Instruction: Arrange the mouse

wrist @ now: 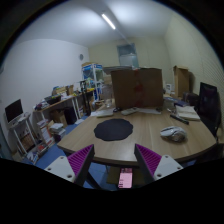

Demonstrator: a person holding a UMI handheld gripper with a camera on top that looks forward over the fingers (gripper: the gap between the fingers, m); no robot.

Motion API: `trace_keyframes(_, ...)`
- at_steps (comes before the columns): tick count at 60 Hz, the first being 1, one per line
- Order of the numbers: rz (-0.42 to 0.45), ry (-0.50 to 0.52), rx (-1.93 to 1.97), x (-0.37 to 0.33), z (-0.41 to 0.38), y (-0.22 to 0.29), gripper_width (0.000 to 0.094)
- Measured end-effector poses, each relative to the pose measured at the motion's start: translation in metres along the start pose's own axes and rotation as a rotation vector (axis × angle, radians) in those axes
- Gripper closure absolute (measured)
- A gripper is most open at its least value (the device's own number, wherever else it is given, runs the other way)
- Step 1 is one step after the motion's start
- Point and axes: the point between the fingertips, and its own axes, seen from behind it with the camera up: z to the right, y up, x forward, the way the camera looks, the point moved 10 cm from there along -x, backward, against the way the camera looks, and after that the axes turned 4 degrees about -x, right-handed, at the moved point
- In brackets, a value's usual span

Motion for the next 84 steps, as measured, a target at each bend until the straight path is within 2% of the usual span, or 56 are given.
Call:
trace_keyframes(19, -0.027, -0.107, -0.033, -0.013, 0.051, -0.006, 0.0103)
trace_keyframes(35, -0.086, -0.304, -0.062, 0.003, 0.166, -0.032, 0.0099)
trace_keyframes(40, -0.100, -0.338, -0.057, 0.015, 0.199, -0.035, 0.0098)
trace_keyframes(54, -0.144, -0.311, -0.073, 0.066, 0.249, -0.026, 0.0087)
trace_keyframes(72, -0.177, -0.239, -0.028, 0.127, 0.269, -0.003, 0.0082)
trace_keyframes(76, -0.168, -0.263, -0.014, 0.138, 0.277, 0.000, 0.0088)
trace_keyframes(84, -0.214, -0.282, 0.004, 0.143, 0.280, 0.003, 0.0116)
